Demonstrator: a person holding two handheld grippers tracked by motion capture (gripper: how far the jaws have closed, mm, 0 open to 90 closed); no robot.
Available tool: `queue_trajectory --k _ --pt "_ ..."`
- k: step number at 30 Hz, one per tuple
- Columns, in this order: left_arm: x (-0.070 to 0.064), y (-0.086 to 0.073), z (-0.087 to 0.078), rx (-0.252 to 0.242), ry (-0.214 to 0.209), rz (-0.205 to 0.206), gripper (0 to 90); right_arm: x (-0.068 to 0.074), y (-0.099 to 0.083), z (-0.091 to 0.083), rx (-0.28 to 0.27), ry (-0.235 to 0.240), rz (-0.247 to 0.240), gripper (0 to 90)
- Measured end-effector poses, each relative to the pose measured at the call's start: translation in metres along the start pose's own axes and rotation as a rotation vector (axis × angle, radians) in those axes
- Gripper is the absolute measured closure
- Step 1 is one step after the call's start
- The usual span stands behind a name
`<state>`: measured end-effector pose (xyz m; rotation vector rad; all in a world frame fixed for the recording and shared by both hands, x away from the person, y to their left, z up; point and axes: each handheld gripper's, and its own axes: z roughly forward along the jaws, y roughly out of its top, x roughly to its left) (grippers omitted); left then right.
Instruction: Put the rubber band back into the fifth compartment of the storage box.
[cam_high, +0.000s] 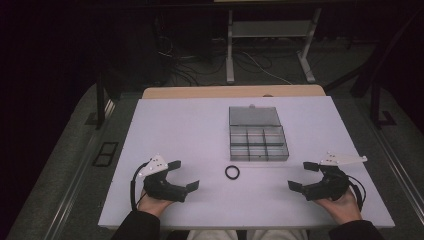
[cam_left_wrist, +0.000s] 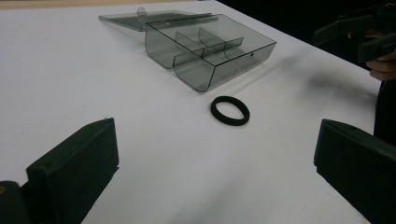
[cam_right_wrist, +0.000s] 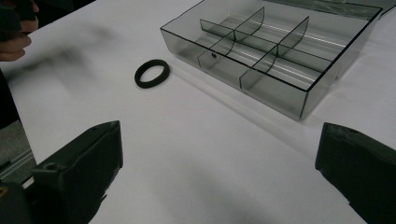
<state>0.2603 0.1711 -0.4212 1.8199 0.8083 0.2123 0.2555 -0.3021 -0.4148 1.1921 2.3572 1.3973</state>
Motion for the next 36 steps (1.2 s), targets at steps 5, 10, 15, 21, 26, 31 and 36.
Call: queue_trajectory --k 5,10,15,21,26,31,36 --pt "-0.0001 -0.0002 0.0004 0.003 -0.005 -0.001 0.0 -0.0016 -0.0007 -0.0011 0.001 0.004 0.006 0.5" --pt "-0.0012 -0.0009 0.0001 0.005 -0.009 -0.001 0.0 -0.0016 -0.0012 -0.0011 0.005 0.009 0.013 0.5" --pt "-0.001 -0.0015 0.0004 0.001 -0.011 -0.005 0.0 -0.0014 -0.0021 -0.0005 0.01 0.014 0.01 0.5" --pt "-0.0007 -0.0023 0.0018 0.009 -0.017 -0.003 0.0 -0.0004 -0.0024 -0.0008 0.021 0.017 0.015 0.6" --pt "-0.0005 -0.0028 0.0029 0.012 -0.022 -0.002 0.0 -0.0004 -0.0032 -0.0011 0.028 0.016 0.015 0.5" --pt "-0.0002 -0.003 0.0033 0.017 -0.024 -0.002 0.0 -0.0002 -0.0032 -0.0016 0.039 0.016 0.016 0.6" --pt "-0.0003 -0.0031 0.0031 0.022 -0.024 0.001 0.0 0.001 -0.0023 -0.0022 0.044 0.016 0.02 0.6"
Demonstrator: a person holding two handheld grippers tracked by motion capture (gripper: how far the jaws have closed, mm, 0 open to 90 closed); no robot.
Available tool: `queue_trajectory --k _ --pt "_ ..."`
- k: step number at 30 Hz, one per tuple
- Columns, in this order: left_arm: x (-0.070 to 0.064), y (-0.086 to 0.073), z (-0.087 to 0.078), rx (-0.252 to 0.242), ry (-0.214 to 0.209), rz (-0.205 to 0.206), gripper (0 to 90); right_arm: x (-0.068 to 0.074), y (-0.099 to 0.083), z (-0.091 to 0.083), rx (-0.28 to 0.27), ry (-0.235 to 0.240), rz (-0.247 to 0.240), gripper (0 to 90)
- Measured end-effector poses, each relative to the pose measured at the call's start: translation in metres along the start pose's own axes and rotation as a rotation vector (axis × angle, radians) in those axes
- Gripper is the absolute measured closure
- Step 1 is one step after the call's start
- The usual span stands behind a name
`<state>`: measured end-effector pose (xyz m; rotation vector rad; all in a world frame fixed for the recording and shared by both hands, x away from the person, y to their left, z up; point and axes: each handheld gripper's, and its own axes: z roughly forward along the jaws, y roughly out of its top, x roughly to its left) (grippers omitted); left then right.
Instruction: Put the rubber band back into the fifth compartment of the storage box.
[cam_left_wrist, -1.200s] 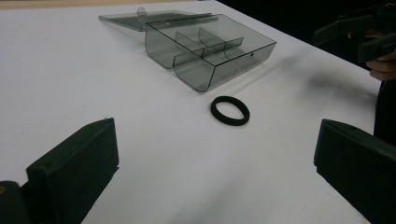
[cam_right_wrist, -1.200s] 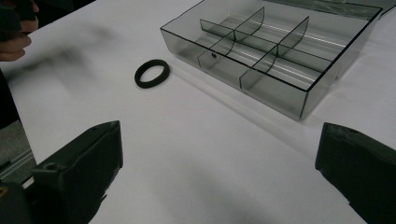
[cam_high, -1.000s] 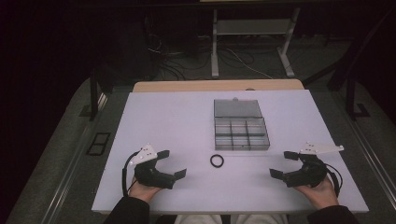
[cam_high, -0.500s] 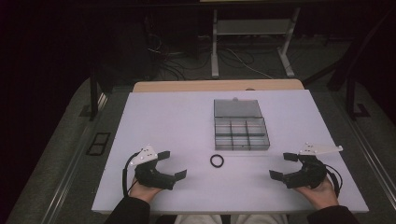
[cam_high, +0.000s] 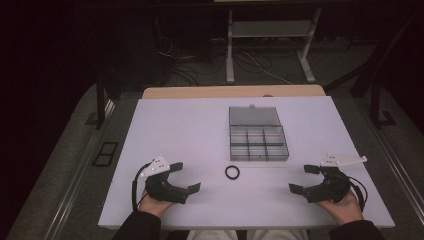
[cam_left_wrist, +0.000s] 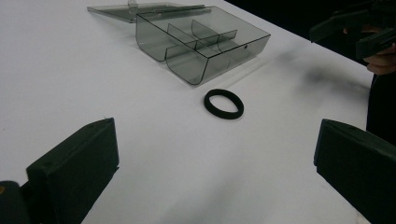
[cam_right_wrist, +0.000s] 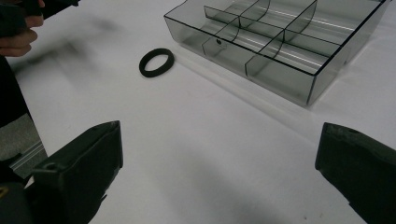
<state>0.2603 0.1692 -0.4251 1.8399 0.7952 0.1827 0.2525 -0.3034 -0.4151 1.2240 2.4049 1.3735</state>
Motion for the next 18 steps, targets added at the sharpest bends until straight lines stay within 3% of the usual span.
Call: queue_trajectory --k 10,18 --pt "0.0 0.0 -0.001 -0.003 0.003 -0.004 0.0 0.0 0.011 0.0 0.015 0.02 -0.008 0.5" --pt "0.0 0.0 0.0 -0.004 0.003 -0.009 0.0 0.002 0.023 0.003 0.037 0.027 -0.044 0.5"
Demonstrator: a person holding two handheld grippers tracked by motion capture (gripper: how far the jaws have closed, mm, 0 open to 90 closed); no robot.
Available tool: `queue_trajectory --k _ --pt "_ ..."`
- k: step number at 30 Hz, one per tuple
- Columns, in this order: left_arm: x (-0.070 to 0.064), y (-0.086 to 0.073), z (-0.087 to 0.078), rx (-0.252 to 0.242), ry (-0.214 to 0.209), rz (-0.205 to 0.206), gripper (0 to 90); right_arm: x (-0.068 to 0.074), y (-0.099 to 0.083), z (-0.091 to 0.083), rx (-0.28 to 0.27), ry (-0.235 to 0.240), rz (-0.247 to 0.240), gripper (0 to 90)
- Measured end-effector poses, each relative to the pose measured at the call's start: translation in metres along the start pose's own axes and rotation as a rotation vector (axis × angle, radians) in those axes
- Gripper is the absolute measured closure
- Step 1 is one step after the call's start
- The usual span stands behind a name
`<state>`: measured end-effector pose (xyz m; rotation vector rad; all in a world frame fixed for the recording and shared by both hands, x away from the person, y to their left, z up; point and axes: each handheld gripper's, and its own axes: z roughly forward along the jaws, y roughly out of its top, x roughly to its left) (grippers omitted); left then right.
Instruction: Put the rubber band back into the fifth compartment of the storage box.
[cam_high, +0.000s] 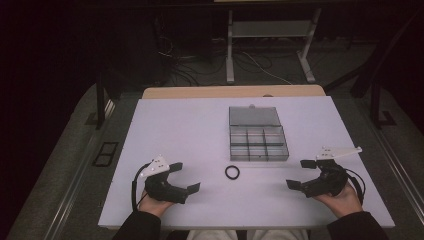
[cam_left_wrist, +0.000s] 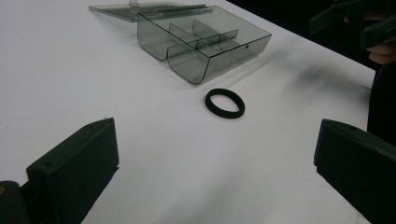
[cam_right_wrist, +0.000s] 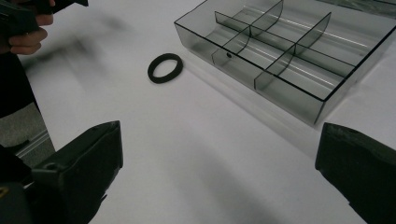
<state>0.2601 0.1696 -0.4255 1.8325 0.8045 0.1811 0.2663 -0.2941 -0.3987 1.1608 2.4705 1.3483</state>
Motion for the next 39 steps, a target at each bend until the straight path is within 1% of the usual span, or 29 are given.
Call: queue_trajectory --k 3,8,9,13,18,23,39 --pt "0.0 0.0 0.0 0.002 -0.001 0.002 0.0 0.001 0.004 0.0 0.001 0.0 -0.011 0.5" --pt "0.0 0.0 0.0 0.0 0.0 0.001 0.0 0.003 0.01 0.003 0.02 0.01 -0.025 0.6" --pt "0.0 0.0 0.0 0.001 -0.001 0.001 0.0 0.004 0.012 0.003 0.025 0.012 -0.02 0.6" --pt "0.0 0.0 0.0 0.001 -0.001 0.001 0.0 0.006 0.019 0.006 0.038 0.024 -0.039 0.6" --pt "0.0 0.0 0.0 0.0 -0.001 0.002 0.0 0.007 0.023 0.008 0.04 0.028 -0.048 0.5" --pt "0.0 0.0 0.0 0.002 -0.003 0.003 0.0 0.009 0.028 0.011 0.055 0.036 -0.055 0.6" --pt "0.0 0.0 0.0 -0.001 0.001 0.003 0.0 0.019 0.051 0.027 0.082 0.062 -0.106 0.5"
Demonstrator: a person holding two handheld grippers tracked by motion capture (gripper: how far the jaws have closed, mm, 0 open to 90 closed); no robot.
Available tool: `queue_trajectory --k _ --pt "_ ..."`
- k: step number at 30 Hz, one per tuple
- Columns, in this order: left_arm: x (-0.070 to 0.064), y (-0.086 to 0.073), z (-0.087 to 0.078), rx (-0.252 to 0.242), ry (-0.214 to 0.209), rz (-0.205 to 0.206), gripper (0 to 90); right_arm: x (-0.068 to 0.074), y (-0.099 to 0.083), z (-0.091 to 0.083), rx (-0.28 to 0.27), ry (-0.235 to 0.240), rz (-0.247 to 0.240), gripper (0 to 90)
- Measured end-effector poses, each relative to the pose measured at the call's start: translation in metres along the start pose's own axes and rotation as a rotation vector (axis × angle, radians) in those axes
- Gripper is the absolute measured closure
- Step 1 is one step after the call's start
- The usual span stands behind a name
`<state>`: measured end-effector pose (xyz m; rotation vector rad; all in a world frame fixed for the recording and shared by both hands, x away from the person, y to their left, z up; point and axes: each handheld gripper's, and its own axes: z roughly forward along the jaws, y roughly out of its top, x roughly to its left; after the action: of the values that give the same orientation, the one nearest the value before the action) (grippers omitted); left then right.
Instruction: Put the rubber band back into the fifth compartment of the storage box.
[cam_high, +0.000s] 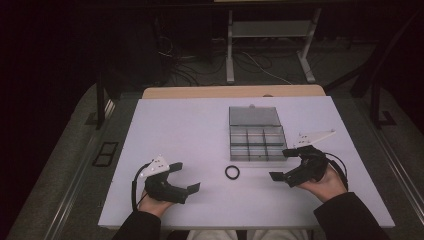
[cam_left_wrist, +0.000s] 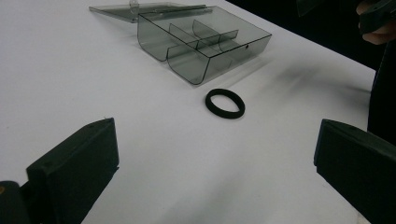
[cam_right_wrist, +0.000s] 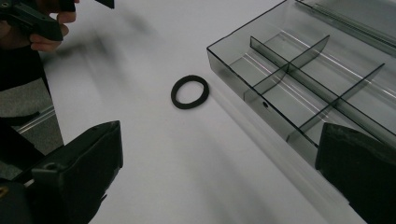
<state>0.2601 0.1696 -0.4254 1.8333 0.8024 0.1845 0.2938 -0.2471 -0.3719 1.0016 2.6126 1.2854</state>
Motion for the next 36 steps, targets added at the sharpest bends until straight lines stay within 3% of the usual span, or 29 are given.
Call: queue_trajectory --k 14,36 --pt "-0.001 0.0 0.0 -0.001 0.003 0.004 0.0 0.013 0.018 0.021 0.052 0.029 -0.061 0.5" --pt "-0.001 0.001 -0.001 -0.009 0.008 0.014 0.0 0.027 0.034 0.055 0.107 0.072 -0.115 0.6"
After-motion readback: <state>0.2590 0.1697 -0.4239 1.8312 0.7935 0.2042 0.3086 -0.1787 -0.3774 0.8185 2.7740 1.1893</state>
